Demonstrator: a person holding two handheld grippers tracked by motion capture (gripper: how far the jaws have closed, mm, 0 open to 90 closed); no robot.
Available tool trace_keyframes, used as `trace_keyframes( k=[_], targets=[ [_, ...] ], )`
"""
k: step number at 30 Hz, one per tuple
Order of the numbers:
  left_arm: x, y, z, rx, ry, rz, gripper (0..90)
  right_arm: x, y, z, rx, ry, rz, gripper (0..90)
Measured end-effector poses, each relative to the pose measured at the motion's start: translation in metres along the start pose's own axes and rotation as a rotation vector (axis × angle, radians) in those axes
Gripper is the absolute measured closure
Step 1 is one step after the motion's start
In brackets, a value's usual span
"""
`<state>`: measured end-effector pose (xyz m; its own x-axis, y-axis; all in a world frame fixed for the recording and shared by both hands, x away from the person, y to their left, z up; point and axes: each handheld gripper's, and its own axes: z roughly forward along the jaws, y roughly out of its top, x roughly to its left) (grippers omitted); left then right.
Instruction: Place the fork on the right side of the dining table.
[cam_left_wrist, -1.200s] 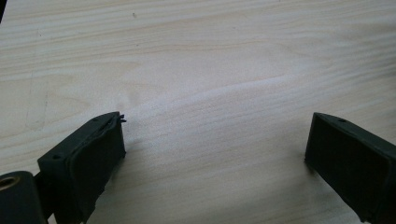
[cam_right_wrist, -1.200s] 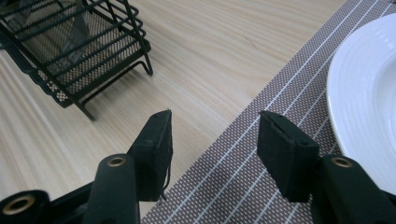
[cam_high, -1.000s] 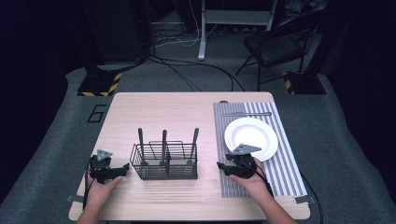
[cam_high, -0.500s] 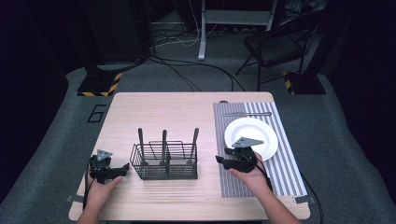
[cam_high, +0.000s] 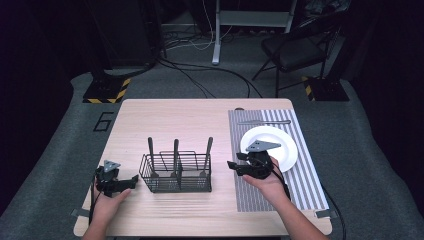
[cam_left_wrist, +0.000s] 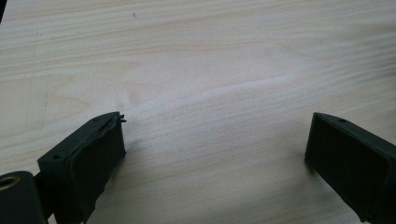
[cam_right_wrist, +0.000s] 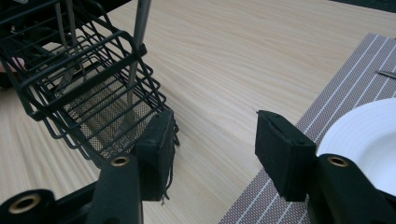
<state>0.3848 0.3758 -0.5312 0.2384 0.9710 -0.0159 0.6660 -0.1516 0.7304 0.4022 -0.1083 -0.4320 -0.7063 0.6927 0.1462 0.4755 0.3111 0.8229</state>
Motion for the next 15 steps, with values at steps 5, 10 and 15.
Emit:
trace_keyframes(
  k=[5, 10, 15],
  targets=[
    [0.000, 0.000, 0.000, 0.001, 0.000, 0.000, 4.6, 0.004, 0.008, 0.000, -0.001, 0.008, -0.016, 46.9],
    [0.000, 0.000, 0.000, -0.002, 0.000, -0.001, 4.6, 0.007, 0.016, -0.001, -0.009, 0.013, -0.020, 47.0],
    [0.000, 0.000, 0.000, 0.000, -0.001, 0.001, 4.6, 0.008, 0.025, -0.002, -0.020, 0.024, -0.024, 46.9]
  ],
)
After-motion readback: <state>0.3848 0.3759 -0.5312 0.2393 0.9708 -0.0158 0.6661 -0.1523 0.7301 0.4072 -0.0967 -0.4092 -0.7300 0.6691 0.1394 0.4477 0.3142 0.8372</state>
